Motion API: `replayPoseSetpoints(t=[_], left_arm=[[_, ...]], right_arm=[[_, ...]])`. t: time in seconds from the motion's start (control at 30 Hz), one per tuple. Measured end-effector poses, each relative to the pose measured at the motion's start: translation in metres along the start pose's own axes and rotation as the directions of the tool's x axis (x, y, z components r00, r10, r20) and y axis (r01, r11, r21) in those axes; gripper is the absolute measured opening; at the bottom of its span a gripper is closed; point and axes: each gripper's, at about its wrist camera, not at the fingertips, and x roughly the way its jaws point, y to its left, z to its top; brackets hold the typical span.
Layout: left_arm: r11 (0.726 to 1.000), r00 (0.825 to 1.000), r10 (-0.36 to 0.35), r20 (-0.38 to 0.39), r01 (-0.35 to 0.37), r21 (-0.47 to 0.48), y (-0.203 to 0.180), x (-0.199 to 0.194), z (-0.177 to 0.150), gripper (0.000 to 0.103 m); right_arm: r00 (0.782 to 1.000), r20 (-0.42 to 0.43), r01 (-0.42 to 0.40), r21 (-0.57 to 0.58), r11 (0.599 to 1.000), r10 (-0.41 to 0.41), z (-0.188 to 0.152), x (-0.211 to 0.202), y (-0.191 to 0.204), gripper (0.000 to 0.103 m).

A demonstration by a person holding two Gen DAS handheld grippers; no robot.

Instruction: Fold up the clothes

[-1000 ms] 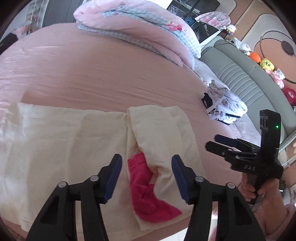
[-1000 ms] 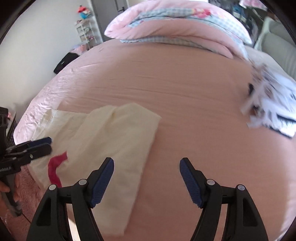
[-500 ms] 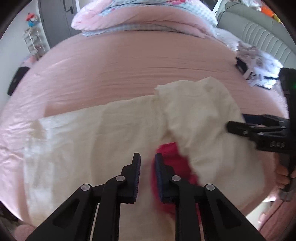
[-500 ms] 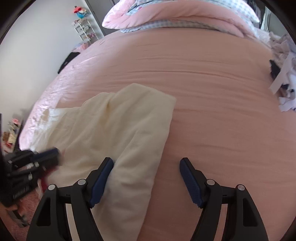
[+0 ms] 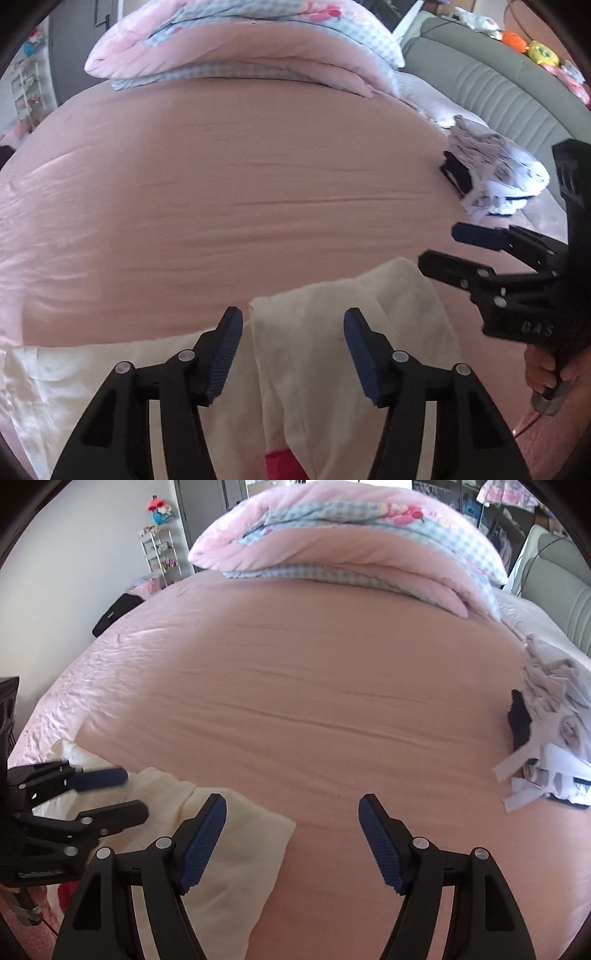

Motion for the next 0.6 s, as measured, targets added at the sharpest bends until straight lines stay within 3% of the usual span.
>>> replayPoseSetpoints(t=[0.07, 0.13, 0.17, 0.27, 0.37, 0.5, 0.57, 0.6], left_arm=[[0.997, 0.999, -0.047, -0.017, 0.046, -0.060, 0.006, 0.009, 0.003, 0.054], [0.994, 0.997, -0.072, -0.026, 0.070, -0.085, 0.009, 0.017, 0.001, 0.032], [0.992, 0.996, -0.082, -0.018, 0.079, -0.102, 0.012, 0.018, -0.002, 0.011], [0.983, 0.995, -0.097, 0.013, 0.098, -0.153, 0.020, 0.017, -0.010, 0.009], [0.976, 0.996, -0.056, 0.074, 0.071, -0.205, 0.031, -0.003, -0.023, 0.008], [0.973, 0.996, 0.039, 0.080, -0.019, -0.232, 0.038, -0.008, -0.033, 0.007], [0.951, 0.989, 0.130, 0.071, -0.104, -0.293, 0.054, -0.010, -0.037, 0.006], [0.937, 0.987, 0.143, 0.075, -0.111, -0.331, 0.065, -0.013, -0.039, 0.006]], right_arm=[[1.000, -0.010, -0.017, 0.000, 1.000, 0.017, 0.000, 0.009, -0.006, 0.073], [0.999, -0.026, -0.046, 0.020, 0.999, 0.047, -0.005, 0.019, -0.011, 0.073], [0.997, -0.038, -0.065, 0.037, 0.997, 0.066, -0.008, 0.024, -0.013, 0.073], [0.992, -0.056, -0.106, 0.090, 0.990, 0.111, -0.017, 0.036, -0.020, 0.073], [0.990, -0.040, -0.126, 0.126, 0.984, 0.132, -0.024, 0.040, -0.025, 0.073], [0.996, -0.009, -0.090, 0.103, 0.991, 0.092, -0.029, 0.038, -0.019, 0.073], [0.997, -0.002, -0.078, 0.124, 0.989, 0.079, -0.031, 0.035, -0.023, 0.073], [0.997, 0.001, -0.072, 0.135, 0.988, 0.072, -0.033, 0.033, -0.025, 0.073]])
